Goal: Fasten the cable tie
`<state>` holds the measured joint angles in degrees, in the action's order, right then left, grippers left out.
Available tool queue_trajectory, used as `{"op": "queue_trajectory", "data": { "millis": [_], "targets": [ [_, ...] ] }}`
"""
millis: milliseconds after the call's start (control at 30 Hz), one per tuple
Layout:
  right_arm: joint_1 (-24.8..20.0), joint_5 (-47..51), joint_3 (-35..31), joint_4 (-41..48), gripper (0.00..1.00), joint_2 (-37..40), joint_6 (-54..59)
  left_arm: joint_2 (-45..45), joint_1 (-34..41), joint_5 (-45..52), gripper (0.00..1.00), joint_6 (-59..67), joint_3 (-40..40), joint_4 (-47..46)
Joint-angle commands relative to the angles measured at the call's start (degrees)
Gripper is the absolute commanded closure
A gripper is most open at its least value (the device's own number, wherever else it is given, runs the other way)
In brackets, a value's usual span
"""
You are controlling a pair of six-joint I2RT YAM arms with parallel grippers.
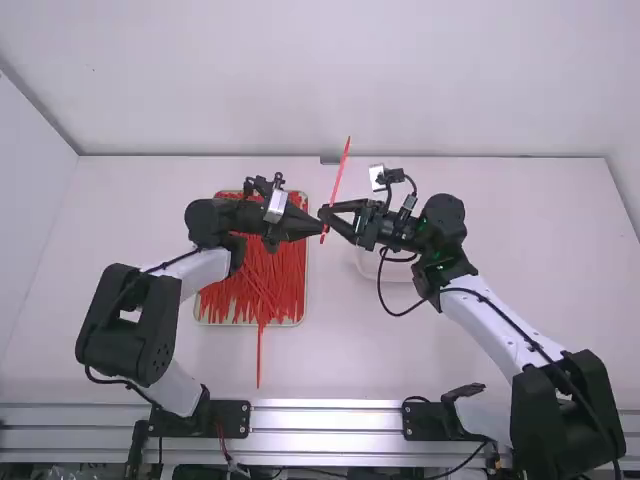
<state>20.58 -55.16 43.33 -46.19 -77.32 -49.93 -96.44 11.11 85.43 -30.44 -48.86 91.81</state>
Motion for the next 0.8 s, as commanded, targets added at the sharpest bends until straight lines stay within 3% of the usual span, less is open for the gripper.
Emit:
{"op": "queue_trajectory", "data": {
  "millis": [0,333,367,533,700,733,767],
  "targets": [
    [0.0,-0.3,1.6,-0.1,0.98,0.9,-0.1,-0.1,0.2,-0.4,0.98,0.2,-0.9,0.2],
    [-0.2,-1.6,1.6,0.0,1.00,0.9,-0.1,-0.1,0.2,-0.4,0.98,-0.3,-0.3,0.2],
    [-1.0,-2.5,1.6,0.0,1.00,0.9,-0.2,-0.1,0.2,-0.4,0.90,-0.3,-0.3,0.2],
    [-3.2,-6.0,1.6,-0.1,1.00,0.9,-1.8,-0.1,0.1,-0.3,0.80,-1.5,-0.3,0.6],
    [-5.8,-11.3,1.6,-1.6,1.00,0.9,-2.6,-0.1,-1.1,-1.6,0.38,-3.0,-0.7,0.3],
    [-6.2,-11.8,1.6,-1.6,1.00,0.9,-2.7,-0.1,-1.7,-2.2,0.11,-4.1,-0.8,0.1],
    [-6.7,-12.2,1.6,-1.6,1.00,0.9,-2.6,-0.1,-2.4,-2.6,0.01,-5.6,-0.9,0.0]
  ]
}}
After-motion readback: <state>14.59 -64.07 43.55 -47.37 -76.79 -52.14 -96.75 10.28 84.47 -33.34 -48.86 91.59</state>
